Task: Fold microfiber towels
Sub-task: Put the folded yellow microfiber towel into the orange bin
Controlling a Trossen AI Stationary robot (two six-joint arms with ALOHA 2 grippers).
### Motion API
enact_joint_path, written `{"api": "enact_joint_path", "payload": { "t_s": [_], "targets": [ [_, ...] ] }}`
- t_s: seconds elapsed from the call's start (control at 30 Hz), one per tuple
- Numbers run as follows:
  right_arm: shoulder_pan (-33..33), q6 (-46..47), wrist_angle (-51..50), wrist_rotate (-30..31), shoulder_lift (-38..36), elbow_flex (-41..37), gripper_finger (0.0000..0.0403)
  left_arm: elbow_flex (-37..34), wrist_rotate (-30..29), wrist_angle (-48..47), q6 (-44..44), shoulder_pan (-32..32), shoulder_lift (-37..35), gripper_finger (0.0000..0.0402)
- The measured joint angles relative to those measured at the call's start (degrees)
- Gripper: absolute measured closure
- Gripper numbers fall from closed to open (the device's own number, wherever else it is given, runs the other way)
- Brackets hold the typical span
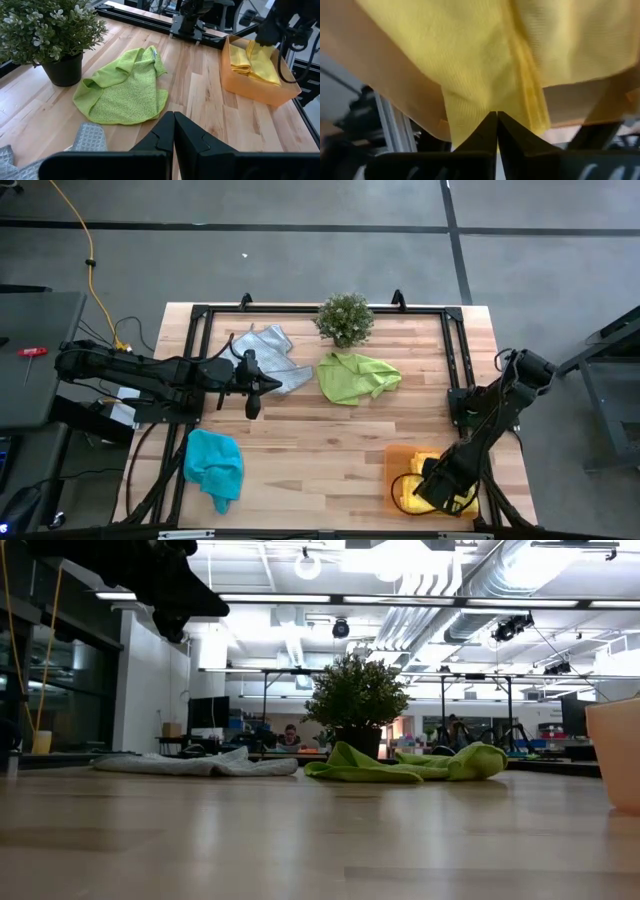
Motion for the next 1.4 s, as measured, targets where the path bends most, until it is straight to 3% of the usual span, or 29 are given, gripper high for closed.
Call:
{"api": "enact_joint_path", "payload": {
  "t_s": [0.37, 0.73, 0.87, 1.03, 1.23, 1.4],
  "targets": [
    [0.5, -9.1, 0.5, -4.4, 7.4, 0.0, 0.0403, 0.0, 0.0, 0.0, 0.0, 0.0, 0.0, 0.0401],
    [0.5, -13.0, 3.7, 0.9, 11.8, 0.0, 0.0403, 0.0, 0.0, 0.0, 0.0, 0.0, 0.0, 0.0401],
    [0.2, -12.3, 1.6, 3.5, 10.0, 0.5, 0.0403, 0.0, 0.0, 0.0, 0.0, 0.0, 0.0, 0.0402],
    [-0.4, -5.0, -2.8, 8.6, 1.8, 2.3, 0.0403, 0.0, -0.1, 0.1, 0.0, 0.0, 0.0, 0.0402],
    [-2.1, 2.4, 12.9, 9.8, -7.6, 1.2, 0.0403, 0.0, -0.1, 0.1, 0.0, 0.0, 0.0, 0.0401],
    [-4.4, -2.1, 16.4, 9.8, -4.1, 0.8, 0.0403, 0.0, 0.7, 2.2, -3.3, 0.0, 0.3, 0.0402]
  ]
}}
